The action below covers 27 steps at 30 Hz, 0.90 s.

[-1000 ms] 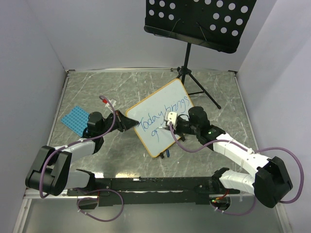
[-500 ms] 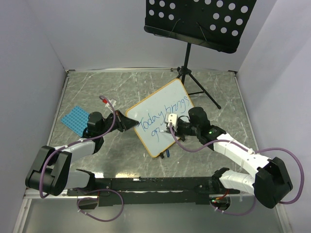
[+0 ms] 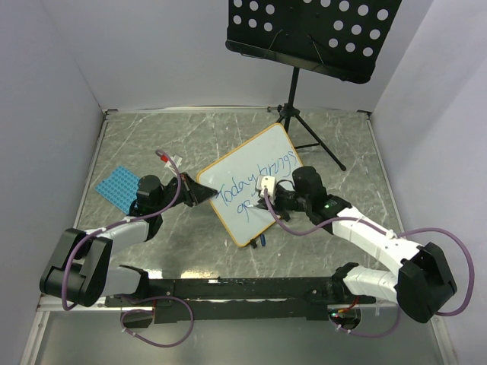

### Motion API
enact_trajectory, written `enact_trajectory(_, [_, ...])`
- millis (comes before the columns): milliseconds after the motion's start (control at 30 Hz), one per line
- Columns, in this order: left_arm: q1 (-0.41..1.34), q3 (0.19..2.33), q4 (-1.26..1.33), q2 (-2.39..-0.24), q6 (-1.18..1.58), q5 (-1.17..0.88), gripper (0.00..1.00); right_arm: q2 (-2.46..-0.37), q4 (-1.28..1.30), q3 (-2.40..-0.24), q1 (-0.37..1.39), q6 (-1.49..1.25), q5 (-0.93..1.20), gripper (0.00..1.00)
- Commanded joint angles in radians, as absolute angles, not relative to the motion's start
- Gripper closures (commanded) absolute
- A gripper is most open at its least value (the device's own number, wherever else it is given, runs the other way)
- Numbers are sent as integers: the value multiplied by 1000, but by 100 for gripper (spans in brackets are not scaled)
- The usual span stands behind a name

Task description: Write a sentence on the whiteboard

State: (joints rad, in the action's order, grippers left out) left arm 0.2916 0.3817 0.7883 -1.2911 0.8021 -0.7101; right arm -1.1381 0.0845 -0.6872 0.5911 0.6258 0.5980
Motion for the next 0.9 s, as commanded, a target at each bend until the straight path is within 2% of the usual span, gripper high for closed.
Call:
enact_trajectory(0, [313,362,736,-1289,689,-790,99,-1144,15,-721,609,604,585,100])
enact_trajectory(367, [313,361,736,-1289,687,-790,99,-1063,24,-713,566,586,606,100])
enact_trajectory(567, [313,364,733,-1287,686,-792,99,-1074,54,-700,489,604,629,100])
enact_trajectory(867, [313,364,733,-1290,686,-792,99,-1115,81,-703,486,624,660,100])
